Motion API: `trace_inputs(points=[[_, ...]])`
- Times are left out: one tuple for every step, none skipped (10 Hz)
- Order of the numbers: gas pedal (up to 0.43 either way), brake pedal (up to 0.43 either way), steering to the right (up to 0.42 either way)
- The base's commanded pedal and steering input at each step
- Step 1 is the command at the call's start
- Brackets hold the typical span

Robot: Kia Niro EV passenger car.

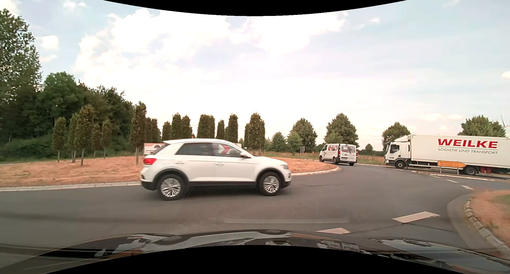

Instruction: Follow the waypoints while adhering to traffic rules and regulations

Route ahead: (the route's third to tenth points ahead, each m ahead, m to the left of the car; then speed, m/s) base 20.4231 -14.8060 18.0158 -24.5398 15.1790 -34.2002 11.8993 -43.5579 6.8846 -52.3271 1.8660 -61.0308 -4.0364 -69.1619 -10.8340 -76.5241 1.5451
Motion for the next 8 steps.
trace_inputs(points=[[0.209,0.0,0.128],[0.209,0.0,0.135],[0.209,0.0,0.14],[0.209,0.0,0.15],[0.22,0.0,0.163],[0.228,0.0,0.175],[0.228,0.0,0.187],[0.228,0.0,0.206]])
